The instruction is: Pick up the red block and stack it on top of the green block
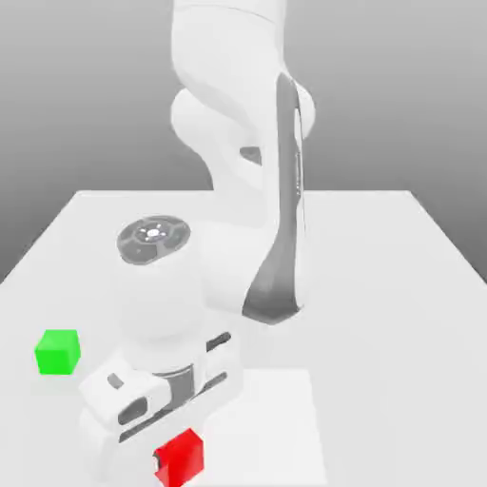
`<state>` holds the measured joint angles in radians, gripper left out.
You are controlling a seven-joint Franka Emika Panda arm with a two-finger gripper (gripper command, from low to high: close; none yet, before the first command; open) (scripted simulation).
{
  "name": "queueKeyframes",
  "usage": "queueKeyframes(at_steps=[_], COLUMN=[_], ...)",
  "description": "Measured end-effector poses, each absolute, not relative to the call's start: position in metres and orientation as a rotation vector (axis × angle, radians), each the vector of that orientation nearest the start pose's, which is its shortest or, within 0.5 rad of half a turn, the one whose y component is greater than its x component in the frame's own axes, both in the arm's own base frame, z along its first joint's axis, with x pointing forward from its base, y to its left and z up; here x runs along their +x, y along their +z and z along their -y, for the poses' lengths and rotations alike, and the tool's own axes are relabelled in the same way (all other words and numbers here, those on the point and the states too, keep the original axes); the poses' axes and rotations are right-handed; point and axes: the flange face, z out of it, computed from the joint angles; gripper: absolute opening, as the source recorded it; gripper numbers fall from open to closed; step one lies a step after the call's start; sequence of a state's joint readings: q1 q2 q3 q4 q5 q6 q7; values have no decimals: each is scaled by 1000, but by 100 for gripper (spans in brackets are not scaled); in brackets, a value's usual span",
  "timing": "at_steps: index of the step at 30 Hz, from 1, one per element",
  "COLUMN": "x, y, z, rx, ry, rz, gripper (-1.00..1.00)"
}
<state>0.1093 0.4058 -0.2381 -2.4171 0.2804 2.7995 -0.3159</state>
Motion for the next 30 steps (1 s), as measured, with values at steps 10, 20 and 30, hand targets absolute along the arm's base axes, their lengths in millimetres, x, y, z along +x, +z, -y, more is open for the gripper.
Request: queueKeyframes(at_steps=[10, 20, 30], x=[427, 275, 275], y=[239, 248, 240], z=[179, 296, 301], rx=[-3176, -3146, -3160], ry=[-6, 0, -50], rz=[-85, -58, -41], gripper=[-100, -100, -100])
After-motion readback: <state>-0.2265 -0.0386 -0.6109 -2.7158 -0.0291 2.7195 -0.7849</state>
